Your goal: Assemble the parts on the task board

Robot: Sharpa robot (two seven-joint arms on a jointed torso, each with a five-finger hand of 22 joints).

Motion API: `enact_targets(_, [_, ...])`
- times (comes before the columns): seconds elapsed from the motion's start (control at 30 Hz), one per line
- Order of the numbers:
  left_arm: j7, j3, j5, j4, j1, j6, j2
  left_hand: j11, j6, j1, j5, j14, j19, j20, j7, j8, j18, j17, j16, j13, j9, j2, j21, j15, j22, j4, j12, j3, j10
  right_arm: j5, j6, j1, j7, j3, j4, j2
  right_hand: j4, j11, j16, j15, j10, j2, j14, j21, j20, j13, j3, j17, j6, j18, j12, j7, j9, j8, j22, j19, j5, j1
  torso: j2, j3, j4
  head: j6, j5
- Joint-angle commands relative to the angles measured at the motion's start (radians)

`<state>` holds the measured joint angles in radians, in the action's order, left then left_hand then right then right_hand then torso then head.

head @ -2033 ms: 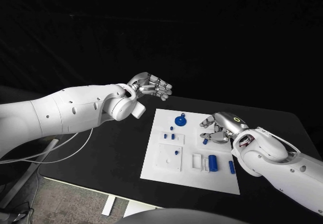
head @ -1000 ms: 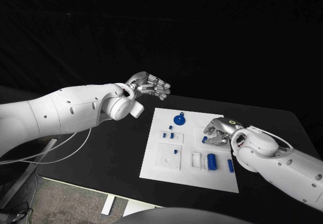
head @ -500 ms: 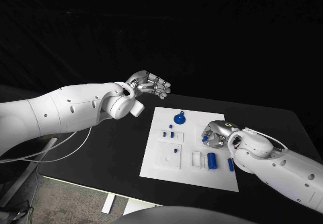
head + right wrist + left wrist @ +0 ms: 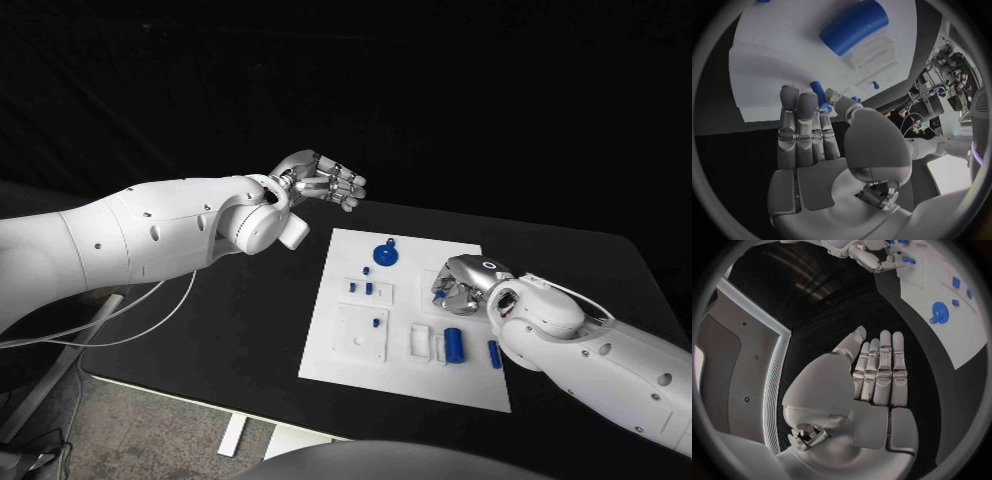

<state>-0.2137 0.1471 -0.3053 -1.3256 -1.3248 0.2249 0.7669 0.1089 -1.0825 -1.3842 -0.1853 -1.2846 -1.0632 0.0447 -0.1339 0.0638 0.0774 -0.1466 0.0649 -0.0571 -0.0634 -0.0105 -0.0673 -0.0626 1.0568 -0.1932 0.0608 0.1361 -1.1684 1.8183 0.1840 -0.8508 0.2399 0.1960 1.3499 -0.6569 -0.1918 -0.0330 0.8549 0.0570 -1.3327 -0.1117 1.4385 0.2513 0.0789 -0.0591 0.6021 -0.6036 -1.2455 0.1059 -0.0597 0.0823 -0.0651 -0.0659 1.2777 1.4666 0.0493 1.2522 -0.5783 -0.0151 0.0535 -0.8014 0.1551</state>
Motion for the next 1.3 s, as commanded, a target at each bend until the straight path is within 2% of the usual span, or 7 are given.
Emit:
enact_targets(0.03, [-0.005,-0.001,0.006,-0.001,-0.002,-0.012,-0.001,-0.001,0.004,-0.006,0.001,-0.007,-0.004,-0.001,-0.001,0.001,0.018,-0.001,-0.003,0.0,0.0,0.0,0.0,-0.002,-0.001,0.006,-0.002,0.001,0.001,0.029,0.081,0.001,-0.002,-0.001,0.007,0.001,-0.009,0.014,0.0,0.008,-0.027,0.024,0.0,0.009,0.008,-0.004,0.008,-0.002,-0.017,0.004,-0.001,-0.004,-0.007,-0.002,0.004,0.039,-0.001,0.012,0.0,-0.0003,0.0,0.0,0.001])
enact_targets(0.27, [-0.005,-0.001,0.006,0.0,-0.001,-0.013,-0.001,-0.001,0.004,-0.006,0.001,-0.007,-0.004,-0.001,-0.001,0.001,0.018,-0.001,-0.003,0.0,0.0,0.0,0.0,-0.002,-0.001,0.006,-0.002,0.001,0.001,0.033,0.13,0.002,-0.004,0.001,0.033,-0.014,-0.023,0.018,-0.005,0.014,-0.04,0.02,0.004,0.037,0.017,-0.003,0.036,-0.007,-0.031,-0.002,0.0,-0.008,-0.006,0.001,0.016,0.037,-0.001,0.0,0.0,-0.0006,-0.0001,0.0,0.005])
enact_targets(0.53, [-0.004,-0.001,0.006,0.004,-0.001,-0.012,0.0,-0.001,0.004,-0.006,0.001,-0.007,-0.004,-0.001,-0.001,0.001,0.018,-0.001,-0.003,0.0,0.0,0.0,0.0,-0.002,-0.001,0.006,-0.002,0.001,0.001,-0.003,0.137,0.002,-0.007,0.036,0.119,-0.055,-0.026,0.018,-0.007,0.016,-0.043,0.018,0.004,0.043,0.018,-0.003,0.042,-0.01,-0.034,-0.003,0.0,-0.009,-0.006,0.001,0.019,0.036,-0.001,-0.001,0.001,-0.0008,-0.0006,0.0,0.015])
enact_targets(0.73, [-0.004,-0.001,0.006,0.005,-0.001,-0.011,-0.001,-0.001,0.004,-0.006,0.001,-0.007,-0.004,-0.001,-0.001,0.001,0.018,-0.001,-0.003,0.0,0.0,0.0,0.0,-0.002,-0.001,0.006,-0.002,0.001,0.001,-0.042,0.128,0.002,-0.019,0.046,0.188,-0.06,-0.026,0.018,-0.008,0.017,-0.043,0.019,0.004,0.044,0.02,-0.003,0.041,-0.011,-0.035,-0.003,0.0,-0.008,-0.006,0.001,0.02,0.036,-0.001,-0.001,0.0,-0.0008,-0.0008,-0.001,0.027])
enact_targets(0.87, [-0.004,-0.001,0.006,0.007,-0.001,-0.012,-0.004,-0.001,0.004,-0.008,-0.001,-0.007,-0.004,-0.001,-0.001,0.001,0.018,-0.001,-0.003,0.0,0.0,0.0,-0.001,-0.002,-0.003,0.01,-0.002,0.004,0.001,-0.05,0.12,0.005,-0.029,0.033,0.214,-0.044,-0.027,0.018,-0.011,0.017,-0.041,0.022,0.005,0.042,0.02,-0.003,0.037,-0.012,-0.034,-0.004,0.0,-0.008,-0.005,0.001,0.02,0.035,-0.001,0.0,0.0,-0.0009,-0.0003,-0.001,0.036])
enact_targets(1.27, [-0.005,-0.001,0.009,0.019,-0.001,-0.017,-0.027,-0.001,0.004,-0.008,-0.001,-0.007,-0.004,-0.001,-0.001,0.001,0.018,-0.001,-0.003,0.0,0.0,0.0,-0.001,-0.002,-0.003,0.01,-0.002,0.004,0.001,0.0,0.117,0.023,-0.055,-0.038,0.231,0.045,-0.032,0.017,-0.013,0.016,-0.041,0.026,0.006,0.036,0.02,-0.003,0.035,-0.014,-0.033,-0.002,0.0,-0.008,-0.005,0.001,0.018,0.036,-0.001,0.0,0.0,-0.0016,0.0029,-0.004,0.048])
enact_targets(1.3, [-0.005,-0.001,0.009,0.02,-0.001,-0.018,-0.029,-0.001,0.004,-0.008,-0.001,-0.007,-0.004,-0.001,-0.001,0.001,0.018,-0.001,-0.003,0.0,0.0,0.0,-0.001,-0.002,-0.003,0.01,-0.002,0.004,0.001,0.007,0.116,0.025,-0.057,-0.048,0.229,0.055,-0.033,0.018,-0.014,0.017,-0.041,0.026,0.005,0.035,0.02,-0.003,0.035,-0.014,-0.033,-0.002,0.0,-0.008,-0.005,0.001,0.018,0.036,-0.001,0.001,0.0,-0.0018,0.0024,-0.005,0.051])
